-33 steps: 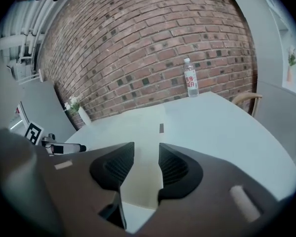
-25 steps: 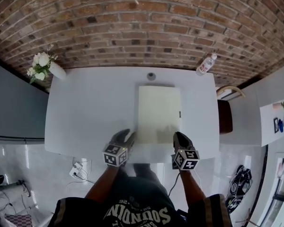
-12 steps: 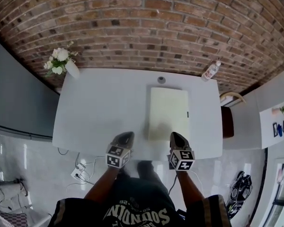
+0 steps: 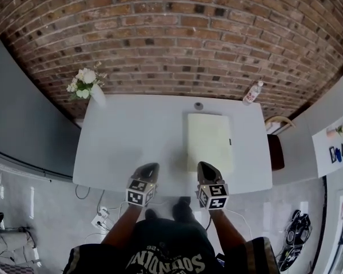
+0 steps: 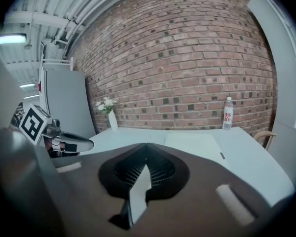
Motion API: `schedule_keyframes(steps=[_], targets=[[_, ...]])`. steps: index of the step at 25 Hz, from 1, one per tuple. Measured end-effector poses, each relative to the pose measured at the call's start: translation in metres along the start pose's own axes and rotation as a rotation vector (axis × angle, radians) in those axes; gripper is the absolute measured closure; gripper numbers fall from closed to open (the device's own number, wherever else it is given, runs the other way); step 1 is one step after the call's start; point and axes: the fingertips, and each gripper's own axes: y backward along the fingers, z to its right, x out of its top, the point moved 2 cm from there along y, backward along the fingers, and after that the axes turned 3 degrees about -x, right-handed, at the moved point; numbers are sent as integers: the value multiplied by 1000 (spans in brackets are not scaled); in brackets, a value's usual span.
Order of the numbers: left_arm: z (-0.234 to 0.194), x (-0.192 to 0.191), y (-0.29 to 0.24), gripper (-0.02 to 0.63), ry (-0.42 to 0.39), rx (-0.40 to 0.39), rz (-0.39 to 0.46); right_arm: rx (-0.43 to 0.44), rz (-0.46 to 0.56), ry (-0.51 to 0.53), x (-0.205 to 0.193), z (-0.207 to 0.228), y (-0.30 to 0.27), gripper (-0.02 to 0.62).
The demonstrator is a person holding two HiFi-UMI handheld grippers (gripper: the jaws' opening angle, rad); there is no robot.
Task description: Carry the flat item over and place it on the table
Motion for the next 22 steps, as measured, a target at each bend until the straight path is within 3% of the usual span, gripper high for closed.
schedule_keyframes(steps=[12,22], targets=[[-20,64,45,597,-73,6,117,-12,174,35,74,-29,29,595],[-30,90,73,597,-110,6,173,-23,236,53,100,-49,46,595]])
